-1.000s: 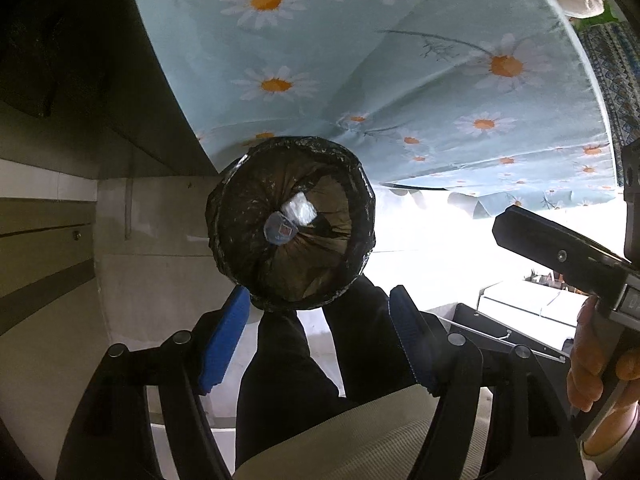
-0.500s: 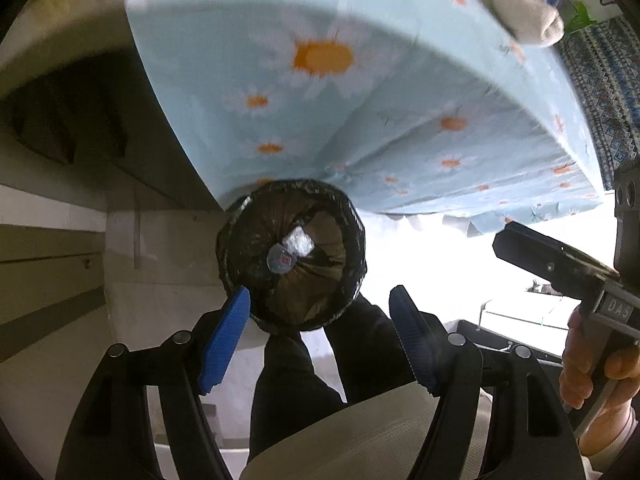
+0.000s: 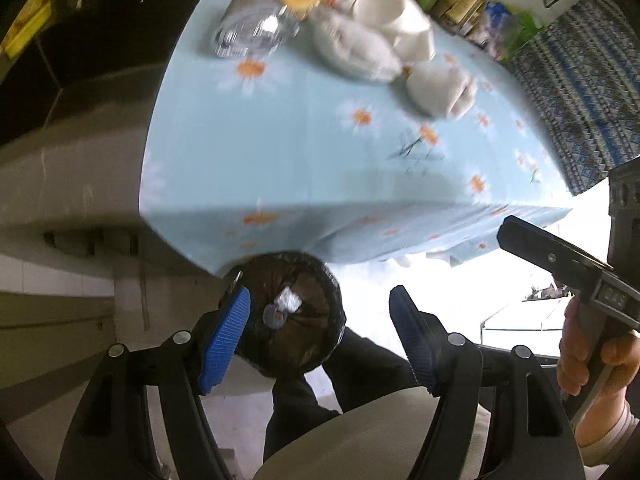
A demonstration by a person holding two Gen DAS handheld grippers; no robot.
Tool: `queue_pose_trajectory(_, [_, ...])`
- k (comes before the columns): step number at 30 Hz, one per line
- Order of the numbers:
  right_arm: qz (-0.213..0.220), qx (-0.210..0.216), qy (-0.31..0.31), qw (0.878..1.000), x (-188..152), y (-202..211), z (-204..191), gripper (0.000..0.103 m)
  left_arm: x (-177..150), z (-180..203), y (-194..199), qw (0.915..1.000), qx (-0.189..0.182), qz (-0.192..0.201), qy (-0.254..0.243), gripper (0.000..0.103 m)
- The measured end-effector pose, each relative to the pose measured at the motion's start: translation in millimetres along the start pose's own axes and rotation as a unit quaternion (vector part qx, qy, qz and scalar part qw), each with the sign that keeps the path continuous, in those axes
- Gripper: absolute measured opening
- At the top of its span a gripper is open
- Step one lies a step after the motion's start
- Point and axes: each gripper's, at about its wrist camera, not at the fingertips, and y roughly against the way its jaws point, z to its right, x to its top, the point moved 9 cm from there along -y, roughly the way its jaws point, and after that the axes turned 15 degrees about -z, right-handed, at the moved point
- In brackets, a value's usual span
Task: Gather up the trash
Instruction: 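Open the left tool over the bin while the right tool drops the cup in, then grasp the foil-wrapped roll with the left tool while the right tool grasps the grey cloth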
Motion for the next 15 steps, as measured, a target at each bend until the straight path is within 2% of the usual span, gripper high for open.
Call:
queue_pose_trajectory(8, [0.035, 0.002, -0.004, 0.999, 32, 26, 11, 0.08, 44, 7, 43, 0.9987, 0.013, 0.048, -0.01, 0.07])
queue_pose_trajectory(15, [0.05, 0.01, -0.025, 0.998, 65, 36, 31, 0.077, 84, 2, 63, 0.9977, 0.022, 0.063, -0.006, 0.07])
